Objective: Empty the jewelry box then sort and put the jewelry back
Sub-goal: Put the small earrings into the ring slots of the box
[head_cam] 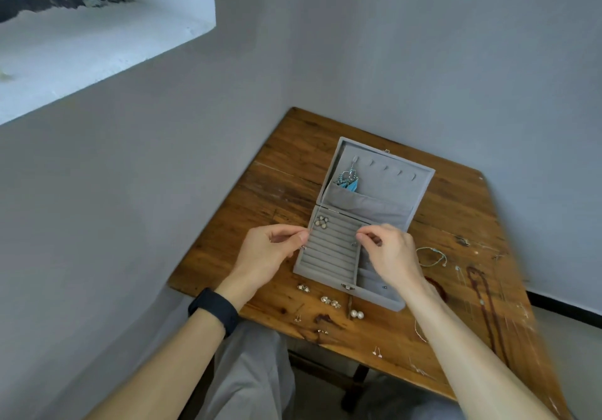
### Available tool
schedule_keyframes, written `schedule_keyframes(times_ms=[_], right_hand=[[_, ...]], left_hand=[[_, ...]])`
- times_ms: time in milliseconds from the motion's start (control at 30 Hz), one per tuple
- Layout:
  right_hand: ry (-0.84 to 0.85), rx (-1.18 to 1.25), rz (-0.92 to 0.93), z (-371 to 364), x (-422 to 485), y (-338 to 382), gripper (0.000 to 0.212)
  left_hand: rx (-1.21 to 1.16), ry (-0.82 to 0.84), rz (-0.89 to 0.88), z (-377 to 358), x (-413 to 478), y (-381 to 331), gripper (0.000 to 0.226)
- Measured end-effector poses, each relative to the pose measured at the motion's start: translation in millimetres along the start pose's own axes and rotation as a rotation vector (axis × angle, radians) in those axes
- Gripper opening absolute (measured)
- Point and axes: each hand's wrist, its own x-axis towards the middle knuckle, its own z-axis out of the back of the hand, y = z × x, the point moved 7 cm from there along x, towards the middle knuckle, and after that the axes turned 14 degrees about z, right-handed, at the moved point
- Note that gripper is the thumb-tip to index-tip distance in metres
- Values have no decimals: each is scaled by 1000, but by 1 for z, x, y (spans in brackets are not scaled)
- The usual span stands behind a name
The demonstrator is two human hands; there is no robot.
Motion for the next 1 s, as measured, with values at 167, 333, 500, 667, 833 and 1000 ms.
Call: schedule_keyframes(times_ms=[167,333,500,667,833,1000], right_hand=[[133,-147,-3,-9,16,-11,15],[199,-198,-24,-12,32,-15,17],[307,-202,-44,-18,40,-16,18],[316,-195,-93,-20,46,-17,13],[255,-179,-112,-20,45,-17,11],[245,-148,-88,-18,41,-15,15]], left_hand=[[-5,-9,10,5,2,3,10],[-2,-24,16,11,3,6,11],[-4,-13,-2,14,4,6,12],[-12,-5,-19,13,4,3,11],[8,5,-39,10,2,2,11],[135,-27,-90,5,5,-4,11]])
